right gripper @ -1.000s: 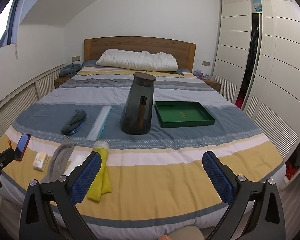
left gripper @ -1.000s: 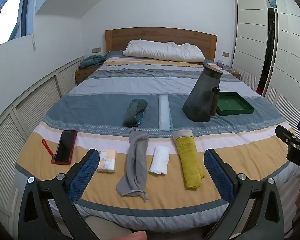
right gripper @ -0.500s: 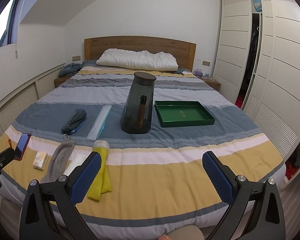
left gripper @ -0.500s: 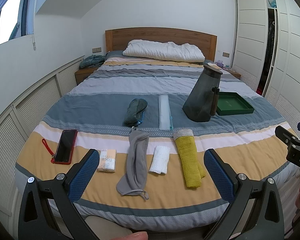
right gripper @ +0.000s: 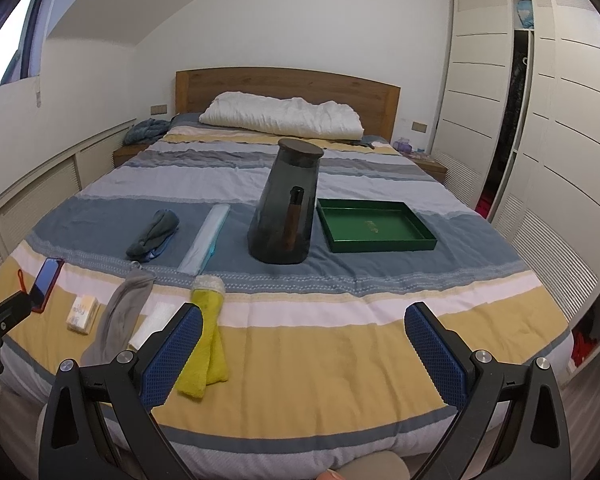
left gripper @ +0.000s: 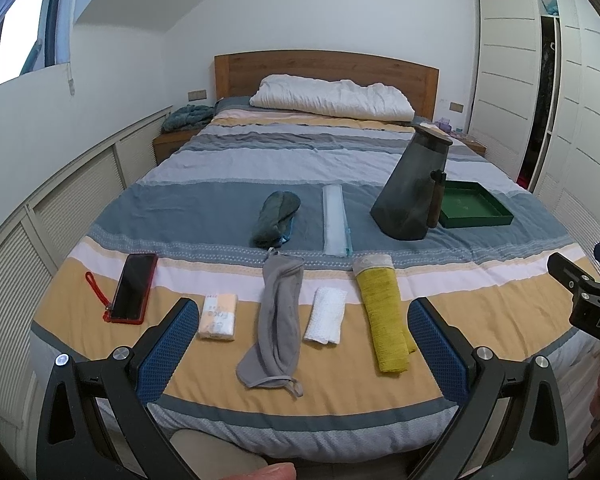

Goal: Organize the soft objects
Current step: 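Move both tools toward the tissue pack and yellow towel roll, then grasp the 'Face' tissue pack with left tool while right tool grasps yellow towel roll, then carry the tissue pack and towel roll with both tools toward the green tray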

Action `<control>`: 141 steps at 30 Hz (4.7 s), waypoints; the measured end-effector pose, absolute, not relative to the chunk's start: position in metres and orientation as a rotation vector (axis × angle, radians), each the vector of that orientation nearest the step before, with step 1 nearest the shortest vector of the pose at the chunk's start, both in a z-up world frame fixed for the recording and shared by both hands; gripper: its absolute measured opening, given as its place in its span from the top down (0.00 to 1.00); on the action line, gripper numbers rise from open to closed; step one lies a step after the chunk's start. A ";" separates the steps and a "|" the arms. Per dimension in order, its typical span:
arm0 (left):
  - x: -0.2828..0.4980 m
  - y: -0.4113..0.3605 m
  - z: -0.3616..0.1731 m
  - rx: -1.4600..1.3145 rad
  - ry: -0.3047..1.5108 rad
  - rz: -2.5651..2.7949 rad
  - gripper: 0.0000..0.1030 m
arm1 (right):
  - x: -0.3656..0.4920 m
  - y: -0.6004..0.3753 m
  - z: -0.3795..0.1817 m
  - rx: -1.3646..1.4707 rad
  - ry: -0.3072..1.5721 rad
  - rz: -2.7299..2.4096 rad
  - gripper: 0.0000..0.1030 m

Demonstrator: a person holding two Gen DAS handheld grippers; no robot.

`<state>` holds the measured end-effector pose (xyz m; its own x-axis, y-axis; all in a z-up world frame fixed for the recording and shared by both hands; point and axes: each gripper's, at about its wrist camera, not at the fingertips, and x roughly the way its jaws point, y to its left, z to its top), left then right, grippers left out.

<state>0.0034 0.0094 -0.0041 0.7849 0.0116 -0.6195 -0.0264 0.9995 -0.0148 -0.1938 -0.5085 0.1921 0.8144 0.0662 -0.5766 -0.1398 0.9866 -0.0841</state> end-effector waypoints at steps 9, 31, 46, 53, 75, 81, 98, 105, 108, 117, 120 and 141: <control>0.016 0.016 -0.016 -0.020 0.686 0.034 0.01 | -0.177 -0.496 0.184 -0.148 0.629 0.134 0.00; 0.060 0.098 -0.063 -0.039 0.764 0.162 0.01 | -0.118 -0.430 0.130 -0.221 0.700 0.209 0.00; 0.098 0.151 -0.126 -0.039 0.919 0.185 0.01 | -0.074 -0.401 0.067 -0.239 0.805 0.230 0.00; 0.129 0.129 -0.159 -0.017 1.023 0.109 0.01 | -0.048 -0.395 0.042 -0.246 0.858 0.211 0.00; 0.178 0.133 -0.218 0.053 1.223 0.145 0.03 | 0.029 -0.370 -0.044 -0.221 1.060 0.283 0.24; 0.184 0.124 -0.218 0.078 1.234 0.125 0.27 | 0.038 -0.366 -0.051 -0.221 1.075 0.332 0.55; 0.162 0.089 -0.207 0.163 1.200 0.125 0.56 | 0.030 -0.354 -0.046 -0.309 1.039 0.359 0.85; 0.157 0.085 -0.197 0.168 1.186 0.140 0.56 | 0.028 -0.358 -0.034 -0.292 1.013 0.369 0.86; 0.153 0.082 -0.193 0.164 1.178 0.148 0.56 | 0.027 -0.359 -0.030 -0.285 1.004 0.372 0.86; 0.146 0.078 -0.181 0.143 1.163 0.166 0.56 | 0.026 -0.362 -0.012 -0.272 0.970 0.386 0.86; 0.151 0.084 -0.177 0.134 1.158 0.169 0.56 | 0.029 -0.362 -0.004 -0.268 0.950 0.395 0.86; 0.190 0.060 -0.126 0.152 1.082 0.186 0.56 | 0.066 -0.383 0.045 -0.202 0.871 0.463 0.85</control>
<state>0.1903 0.0597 -0.1258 0.4570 0.2239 -0.8608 -0.0760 0.9741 0.2130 0.0659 -0.3830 0.0449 0.5532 0.3075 -0.7742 -0.4694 0.8828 0.0152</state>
